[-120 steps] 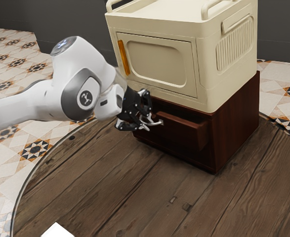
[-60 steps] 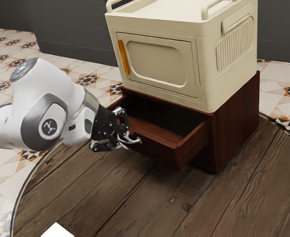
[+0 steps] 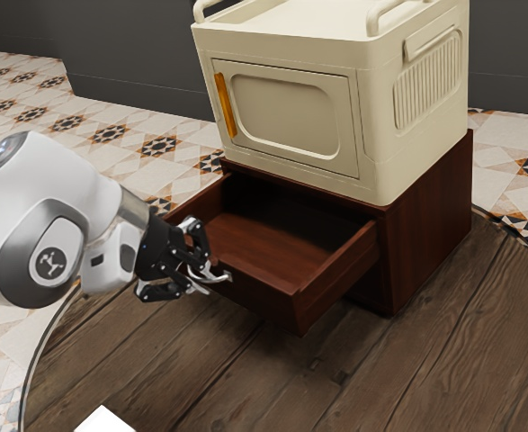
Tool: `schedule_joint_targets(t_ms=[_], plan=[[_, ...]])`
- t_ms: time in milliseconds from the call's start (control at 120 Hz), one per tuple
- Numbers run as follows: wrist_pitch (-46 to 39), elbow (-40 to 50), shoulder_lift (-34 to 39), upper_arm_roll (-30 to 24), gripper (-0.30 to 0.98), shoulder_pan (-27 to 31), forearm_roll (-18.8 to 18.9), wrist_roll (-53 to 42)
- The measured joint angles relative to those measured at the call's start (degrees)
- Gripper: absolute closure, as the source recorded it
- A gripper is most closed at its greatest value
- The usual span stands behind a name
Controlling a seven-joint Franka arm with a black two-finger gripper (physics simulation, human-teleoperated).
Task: Pull the drawer handle with one arm to open the drawer
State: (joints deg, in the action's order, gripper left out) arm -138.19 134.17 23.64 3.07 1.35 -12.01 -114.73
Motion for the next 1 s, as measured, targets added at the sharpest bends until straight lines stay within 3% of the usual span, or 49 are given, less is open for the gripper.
schedule_joint_targets(t_ms=[517,650,733,783,867,1000], plan=[[4.08,-3.12,4.45,0.5,0.52,-0.04,0.0,0.73],[16.88,-19.18,-0.52,0.43,0.39,4.12,2.46,2.67],[28.8,-38.5,-11.33,0.85,0.26,4.42,7.14,5.54],[35.62,-46.26,-16.16,4.1,0.21,2.91,9.25,8.12],[43.84,-50.26,-18.47,7.22,0.14,3.17,11.29,13.06],[51.63,-51.26,-18.79,9.55,0.07,3.6,11.22,20.04]])
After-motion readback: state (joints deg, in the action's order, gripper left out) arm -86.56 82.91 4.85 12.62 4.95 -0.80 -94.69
